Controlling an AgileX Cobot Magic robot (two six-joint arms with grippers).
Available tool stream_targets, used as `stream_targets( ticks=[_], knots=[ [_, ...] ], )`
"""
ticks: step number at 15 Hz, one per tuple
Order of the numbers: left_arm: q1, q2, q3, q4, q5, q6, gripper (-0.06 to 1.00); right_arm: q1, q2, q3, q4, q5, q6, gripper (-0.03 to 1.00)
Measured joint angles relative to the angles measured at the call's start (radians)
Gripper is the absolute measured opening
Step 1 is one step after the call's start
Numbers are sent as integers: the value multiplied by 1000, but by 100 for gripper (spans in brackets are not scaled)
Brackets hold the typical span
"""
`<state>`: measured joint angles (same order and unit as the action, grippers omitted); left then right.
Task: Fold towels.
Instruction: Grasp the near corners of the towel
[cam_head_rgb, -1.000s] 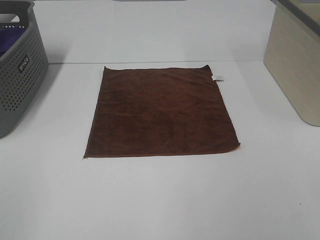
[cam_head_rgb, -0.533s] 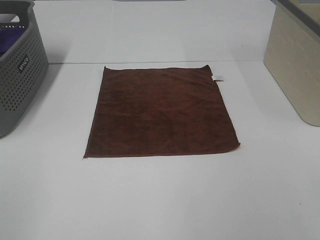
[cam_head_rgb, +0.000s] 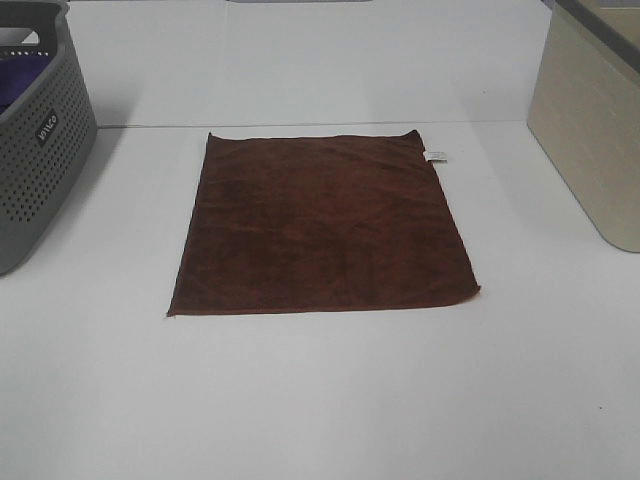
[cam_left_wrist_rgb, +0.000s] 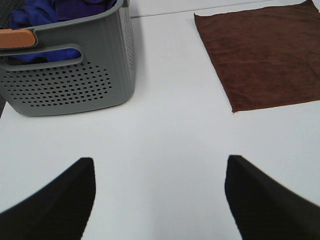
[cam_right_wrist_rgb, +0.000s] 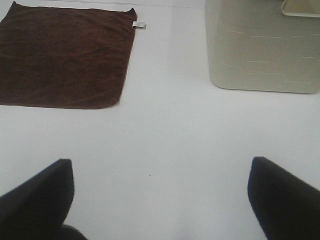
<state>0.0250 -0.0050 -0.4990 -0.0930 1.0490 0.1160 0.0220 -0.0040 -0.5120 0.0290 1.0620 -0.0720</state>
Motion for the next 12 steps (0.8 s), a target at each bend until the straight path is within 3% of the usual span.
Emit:
stream_targets(
  ticks=[12],
  knots=[
    [0,0,0,0,0,0,68,0,0,0,0,-1,0,90]
  ],
)
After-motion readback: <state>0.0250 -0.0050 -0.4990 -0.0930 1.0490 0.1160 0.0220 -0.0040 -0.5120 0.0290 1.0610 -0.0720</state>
